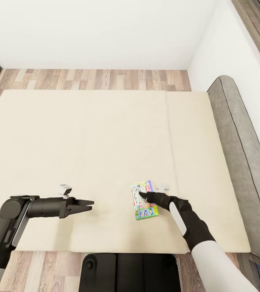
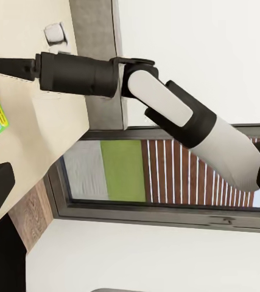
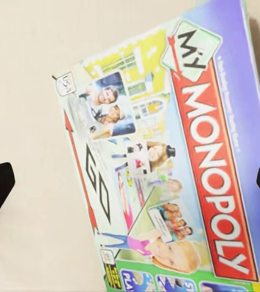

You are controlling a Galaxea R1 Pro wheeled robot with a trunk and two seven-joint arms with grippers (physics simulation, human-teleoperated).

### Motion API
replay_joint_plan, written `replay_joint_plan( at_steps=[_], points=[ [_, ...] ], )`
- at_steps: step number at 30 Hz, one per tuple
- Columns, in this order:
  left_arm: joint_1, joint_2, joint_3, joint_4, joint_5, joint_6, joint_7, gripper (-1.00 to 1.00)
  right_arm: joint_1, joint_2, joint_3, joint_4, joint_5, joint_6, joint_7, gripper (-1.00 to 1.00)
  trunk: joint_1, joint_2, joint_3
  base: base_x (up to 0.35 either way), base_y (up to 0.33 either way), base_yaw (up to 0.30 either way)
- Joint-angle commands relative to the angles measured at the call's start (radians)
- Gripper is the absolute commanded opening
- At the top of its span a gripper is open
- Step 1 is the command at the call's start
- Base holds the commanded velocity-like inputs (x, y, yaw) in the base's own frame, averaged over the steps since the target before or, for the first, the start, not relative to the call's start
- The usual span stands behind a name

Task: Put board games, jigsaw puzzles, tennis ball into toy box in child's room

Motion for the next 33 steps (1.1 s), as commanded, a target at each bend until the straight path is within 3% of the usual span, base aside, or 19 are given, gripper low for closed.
replay_joint_plan(
  at_steps=[1, 9, 33],
  points=[
    [0.0, 0.0, 0.0, 0.0, 0.0, 0.011, -0.004, 1.0, 0.002, 0.0, -0.001, -0.011, -0.004, 0.01, 0.0, 1.0, 0.001, -0.001, -0.001, 0.0, 0.0, 0.0],
    [0.0, 0.0, 0.0, 0.0, 0.0, 0.011, -0.004, 1.0, 0.008, -0.009, -0.001, -0.043, -0.007, 0.045, -0.003, 1.0, 0.001, -0.001, -0.001, 0.0, 0.0, 0.0],
    [0.0, 0.0, 0.0, 0.0, 0.001, 0.011, -0.004, 1.0, 0.007, -0.016, -0.004, -0.032, -0.008, 0.047, -0.034, 1.0, 0.001, -0.001, -0.001, 0.0, 0.0, 0.0]
  ],
)
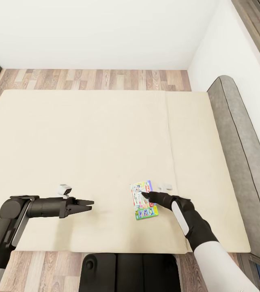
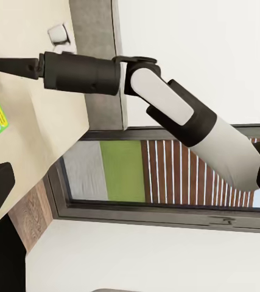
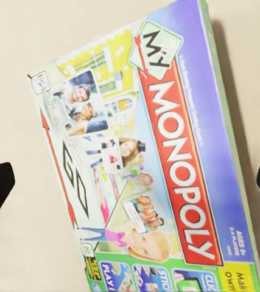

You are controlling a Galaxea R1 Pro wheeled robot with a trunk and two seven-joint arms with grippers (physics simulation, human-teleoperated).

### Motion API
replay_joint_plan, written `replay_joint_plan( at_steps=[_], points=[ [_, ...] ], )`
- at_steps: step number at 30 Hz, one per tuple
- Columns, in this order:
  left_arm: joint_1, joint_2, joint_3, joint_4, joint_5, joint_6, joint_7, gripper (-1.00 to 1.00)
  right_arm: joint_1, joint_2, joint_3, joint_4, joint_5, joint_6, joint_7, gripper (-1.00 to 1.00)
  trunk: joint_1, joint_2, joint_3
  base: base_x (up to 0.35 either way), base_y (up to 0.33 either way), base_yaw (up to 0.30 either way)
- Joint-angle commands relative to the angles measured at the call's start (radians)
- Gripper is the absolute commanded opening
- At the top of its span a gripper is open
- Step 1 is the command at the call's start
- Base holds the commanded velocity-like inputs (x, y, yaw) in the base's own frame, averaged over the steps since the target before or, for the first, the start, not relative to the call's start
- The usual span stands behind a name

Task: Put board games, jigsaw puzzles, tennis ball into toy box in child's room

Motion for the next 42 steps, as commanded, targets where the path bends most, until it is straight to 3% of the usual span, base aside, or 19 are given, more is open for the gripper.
replay_joint_plan(
  at_steps=[1, 22, 42],
  points=[
    [0.0, 0.0, 0.0, 0.0, 0.0, 0.011, -0.004, 1.0, -0.002, 0.0, -0.001, 0.009, -0.003, 0.003, -0.012, 1.0, 0.001, -0.002, -0.001, 0.0, 0.0, 0.0],
    [0.0, 0.0, 0.001, 0.0, 0.001, 0.011, -0.004, 1.0, -0.017, 0.006, 0.002, 0.108, 0.001, -0.039, -0.047, 1.0, 0.001, -0.002, -0.001, 0.0, 0.0, 0.0],
    [0.0, 0.0, 0.0, 0.0, 0.001, 0.011, -0.004, 1.0, -0.018, 0.006, 0.006, 0.121, 0.004, -0.045, -0.045, 1.0, 0.001, -0.002, -0.001, 0.0, 0.0, 0.0]
  ],
)
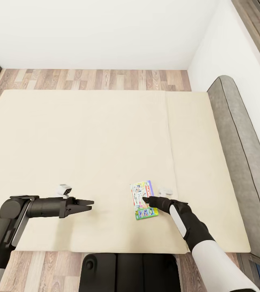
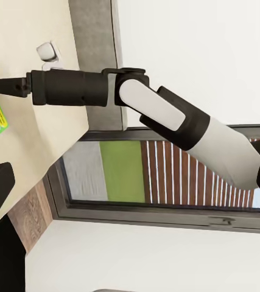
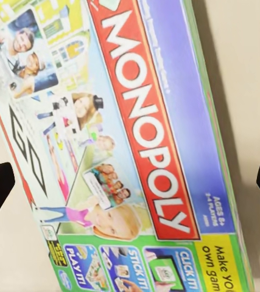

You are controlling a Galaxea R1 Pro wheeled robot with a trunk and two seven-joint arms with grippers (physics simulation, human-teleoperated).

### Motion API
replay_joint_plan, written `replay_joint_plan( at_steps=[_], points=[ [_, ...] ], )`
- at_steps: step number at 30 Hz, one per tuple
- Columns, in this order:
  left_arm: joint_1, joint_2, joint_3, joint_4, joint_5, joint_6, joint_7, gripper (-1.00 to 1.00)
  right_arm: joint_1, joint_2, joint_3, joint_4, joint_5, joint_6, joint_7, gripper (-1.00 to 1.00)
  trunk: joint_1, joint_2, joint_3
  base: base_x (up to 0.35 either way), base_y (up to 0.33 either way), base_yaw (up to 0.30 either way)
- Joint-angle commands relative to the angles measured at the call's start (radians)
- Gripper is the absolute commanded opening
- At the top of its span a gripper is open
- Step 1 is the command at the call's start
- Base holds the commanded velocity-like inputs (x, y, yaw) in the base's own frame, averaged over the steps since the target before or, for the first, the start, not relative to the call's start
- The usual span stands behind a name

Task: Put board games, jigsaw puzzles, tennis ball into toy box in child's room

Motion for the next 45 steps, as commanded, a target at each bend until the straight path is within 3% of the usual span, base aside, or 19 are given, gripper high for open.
replay_joint_plan(
  at_steps=[1, 45],
  points=[
    [0.0, 0.0, 0.0, 0.0, 0.0, 0.011, -0.004, 1.0, 0.0, 0.0, 0.0, -0.001, -0.002, 0.005, 0.001, 1.0, 0.001, -0.002, -0.001, 0.0, 0.0, 0.0],
    [0.0, 0.0, 0.002, 0.0, 0.001, 0.011, -0.004, 1.0, 0.001, 0.0, 0.005, 0.0, -0.002, 0.004, 0.001, 1.0, 0.001, -0.002, -0.001, 0.0, 0.014, 0.0]
  ],
)
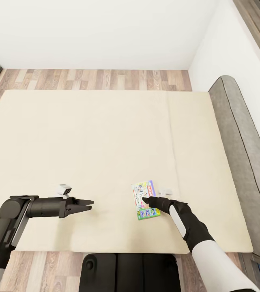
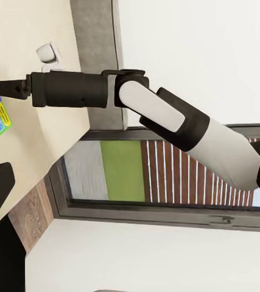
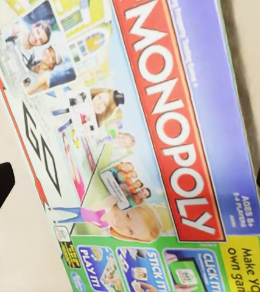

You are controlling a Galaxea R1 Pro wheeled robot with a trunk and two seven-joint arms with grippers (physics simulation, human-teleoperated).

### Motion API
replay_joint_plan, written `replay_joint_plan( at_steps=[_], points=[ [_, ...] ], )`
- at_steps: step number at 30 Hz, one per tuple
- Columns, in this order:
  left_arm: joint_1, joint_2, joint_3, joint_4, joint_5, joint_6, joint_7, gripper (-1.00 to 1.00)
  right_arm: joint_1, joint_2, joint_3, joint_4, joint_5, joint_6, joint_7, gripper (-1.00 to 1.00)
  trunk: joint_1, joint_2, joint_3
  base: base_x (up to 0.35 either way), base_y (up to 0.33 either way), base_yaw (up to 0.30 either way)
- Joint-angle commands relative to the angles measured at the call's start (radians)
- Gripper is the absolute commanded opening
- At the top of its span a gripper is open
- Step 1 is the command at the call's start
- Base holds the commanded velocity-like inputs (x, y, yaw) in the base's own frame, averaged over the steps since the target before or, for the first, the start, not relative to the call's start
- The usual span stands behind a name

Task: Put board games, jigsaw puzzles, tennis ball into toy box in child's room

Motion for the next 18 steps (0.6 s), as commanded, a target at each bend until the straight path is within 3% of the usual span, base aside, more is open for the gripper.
replay_joint_plan(
  at_steps=[1, 18],
  points=[
    [0.0, 0.0, 0.0, 0.0, 0.0, 0.011, -0.004, 1.0, 0.0, 0.0, 0.0, -0.001, -0.002, 0.005, 0.001, 1.0, 0.001, -0.002, -0.001, 0.0, 0.068, 0.0],
    [0.0, 0.0, 0.0, 0.0, 0.0, 0.011, -0.004, 1.0, -0.002, -0.001, -0.003, 0.015, -0.007, 0.005, -0.001, 1.0, 0.001, -0.002, -0.001, 0.0, 0.008, 0.0]
  ],
)
